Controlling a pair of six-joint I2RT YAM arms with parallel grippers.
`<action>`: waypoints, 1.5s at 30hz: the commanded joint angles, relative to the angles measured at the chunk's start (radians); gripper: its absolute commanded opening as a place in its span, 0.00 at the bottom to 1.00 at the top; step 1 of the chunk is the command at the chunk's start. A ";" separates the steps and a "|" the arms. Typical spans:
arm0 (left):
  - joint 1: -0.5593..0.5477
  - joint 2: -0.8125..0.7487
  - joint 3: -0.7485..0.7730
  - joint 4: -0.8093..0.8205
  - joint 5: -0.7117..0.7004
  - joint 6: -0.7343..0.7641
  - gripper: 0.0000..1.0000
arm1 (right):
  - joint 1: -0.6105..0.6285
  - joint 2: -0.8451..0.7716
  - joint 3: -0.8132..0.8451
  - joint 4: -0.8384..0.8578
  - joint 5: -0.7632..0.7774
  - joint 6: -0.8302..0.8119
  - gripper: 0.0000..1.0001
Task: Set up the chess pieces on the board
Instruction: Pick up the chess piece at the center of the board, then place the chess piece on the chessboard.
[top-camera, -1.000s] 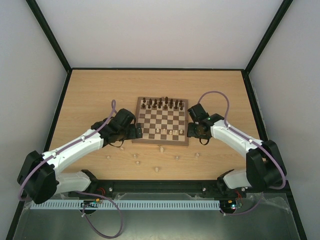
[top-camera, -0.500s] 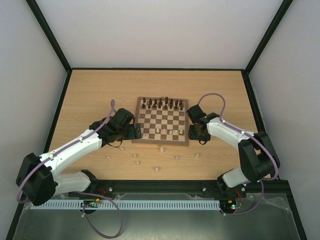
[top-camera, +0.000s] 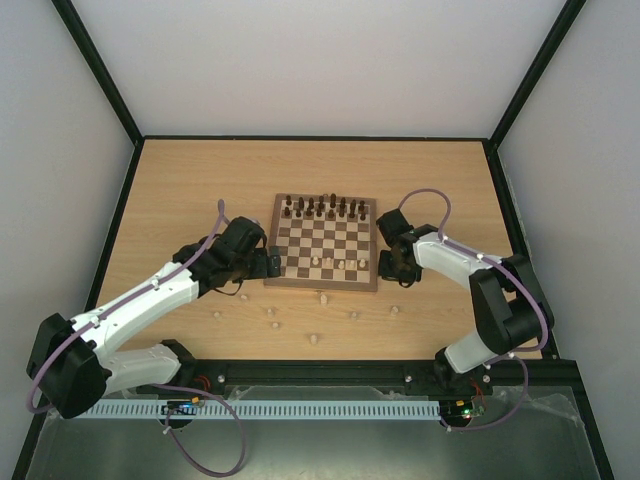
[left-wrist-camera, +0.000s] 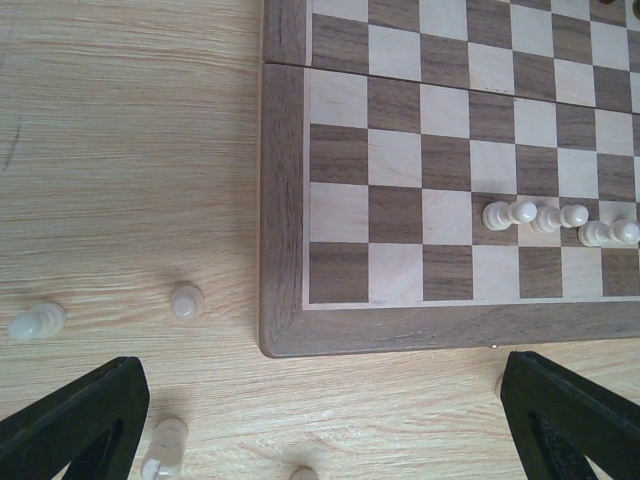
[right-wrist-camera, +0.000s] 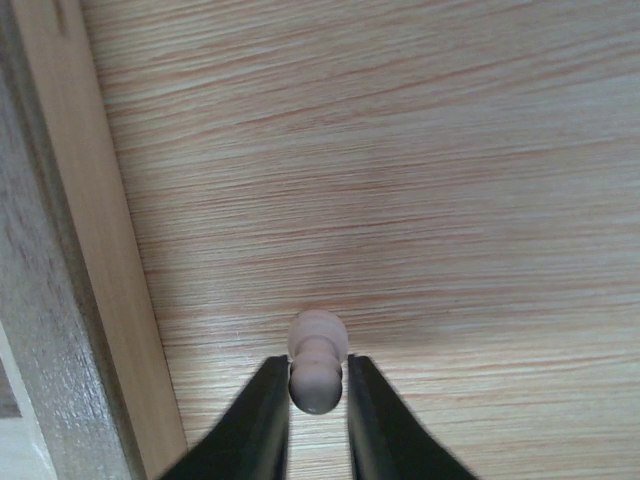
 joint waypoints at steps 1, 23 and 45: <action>0.005 -0.014 -0.018 0.004 -0.001 0.000 0.99 | -0.004 0.010 -0.009 -0.015 -0.014 -0.010 0.11; 0.007 -0.185 0.013 -0.086 0.004 -0.043 0.99 | 0.350 0.108 0.564 -0.261 -0.059 -0.077 0.05; 0.007 -0.311 -0.021 -0.154 -0.034 -0.069 1.00 | 0.457 0.505 0.796 -0.302 -0.038 -0.119 0.06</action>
